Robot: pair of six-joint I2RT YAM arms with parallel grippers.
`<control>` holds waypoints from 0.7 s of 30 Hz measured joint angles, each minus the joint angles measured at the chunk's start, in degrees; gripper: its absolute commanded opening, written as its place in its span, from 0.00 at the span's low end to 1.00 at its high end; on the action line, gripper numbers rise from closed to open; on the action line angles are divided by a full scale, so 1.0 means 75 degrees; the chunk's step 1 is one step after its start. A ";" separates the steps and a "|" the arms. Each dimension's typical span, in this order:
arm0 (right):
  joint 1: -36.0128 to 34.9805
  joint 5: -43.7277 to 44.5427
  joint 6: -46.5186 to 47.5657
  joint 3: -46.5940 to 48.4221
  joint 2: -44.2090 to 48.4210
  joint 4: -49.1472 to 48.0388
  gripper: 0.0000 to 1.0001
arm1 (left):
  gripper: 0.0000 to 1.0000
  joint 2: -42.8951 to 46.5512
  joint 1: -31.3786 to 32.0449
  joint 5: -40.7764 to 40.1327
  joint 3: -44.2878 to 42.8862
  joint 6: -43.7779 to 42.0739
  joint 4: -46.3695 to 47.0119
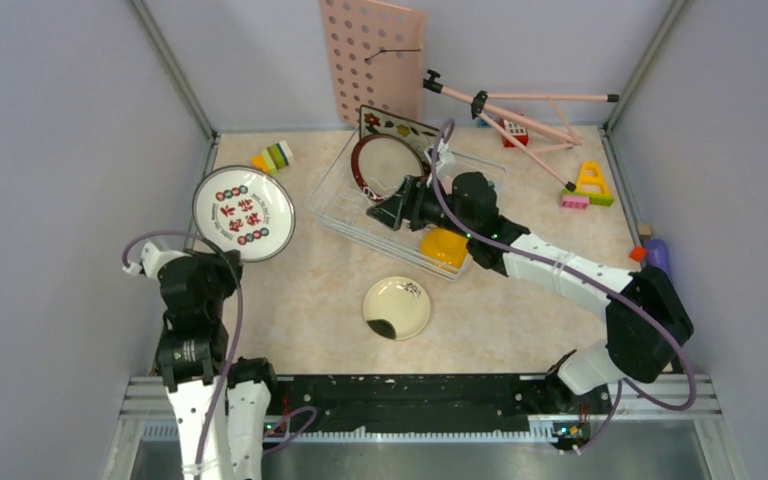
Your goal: Load the mixed dishes into the dish rack
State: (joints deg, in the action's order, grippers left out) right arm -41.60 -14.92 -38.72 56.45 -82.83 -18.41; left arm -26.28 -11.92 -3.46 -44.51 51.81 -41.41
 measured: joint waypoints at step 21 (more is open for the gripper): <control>-0.0169 0.0117 0.0152 0.1253 -0.0720 -0.0635 0.66 | 0.00 -0.0796 0.0009 0.5027 0.0583 0.0114 0.3037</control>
State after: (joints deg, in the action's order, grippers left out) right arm -42.87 -14.04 -37.58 65.84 -88.23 -23.18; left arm -32.25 -11.86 34.24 -40.14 52.66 -18.63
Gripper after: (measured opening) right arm 0.705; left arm 0.037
